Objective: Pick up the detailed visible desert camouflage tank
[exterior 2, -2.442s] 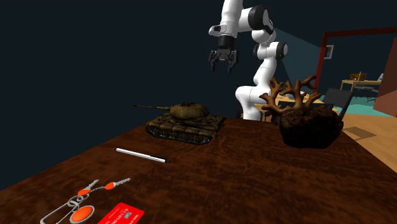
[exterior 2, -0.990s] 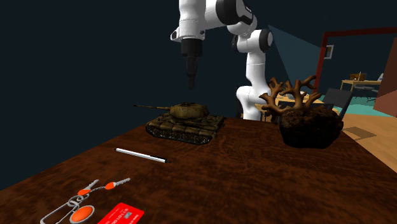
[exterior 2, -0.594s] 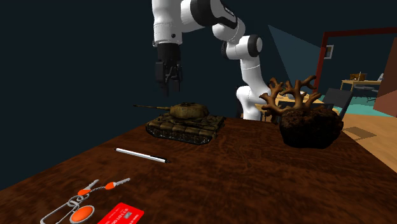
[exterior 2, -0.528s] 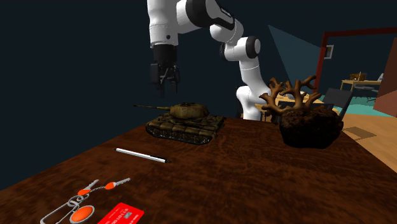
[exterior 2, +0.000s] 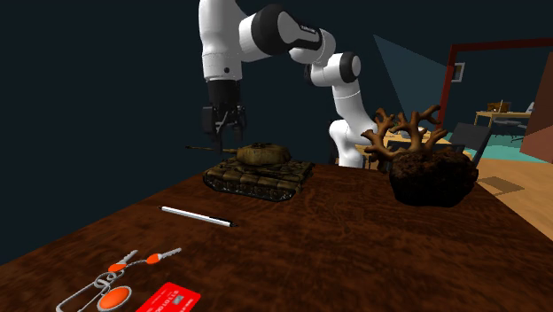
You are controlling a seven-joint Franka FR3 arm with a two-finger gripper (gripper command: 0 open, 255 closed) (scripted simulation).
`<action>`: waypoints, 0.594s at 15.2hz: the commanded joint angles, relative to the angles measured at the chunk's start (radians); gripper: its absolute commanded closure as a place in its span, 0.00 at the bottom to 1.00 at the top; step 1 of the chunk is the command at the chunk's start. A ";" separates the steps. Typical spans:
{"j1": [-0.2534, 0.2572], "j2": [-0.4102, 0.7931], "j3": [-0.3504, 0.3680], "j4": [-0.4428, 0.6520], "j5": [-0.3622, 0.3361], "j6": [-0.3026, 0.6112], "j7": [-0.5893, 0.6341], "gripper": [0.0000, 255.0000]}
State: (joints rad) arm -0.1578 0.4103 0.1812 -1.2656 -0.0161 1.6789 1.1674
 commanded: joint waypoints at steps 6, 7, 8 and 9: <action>-0.001 -0.003 0.000 -0.022 0.001 0.019 0.000 1.00; -0.001 -0.003 0.000 -0.022 0.001 0.019 0.000 1.00; -0.001 -0.003 0.000 -0.022 0.001 0.019 0.000 1.00; -0.001 -0.003 0.000 -0.022 0.001 0.019 0.000 1.00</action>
State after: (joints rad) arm -0.1588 0.4068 0.1811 -1.2870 -0.0156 1.6979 1.1671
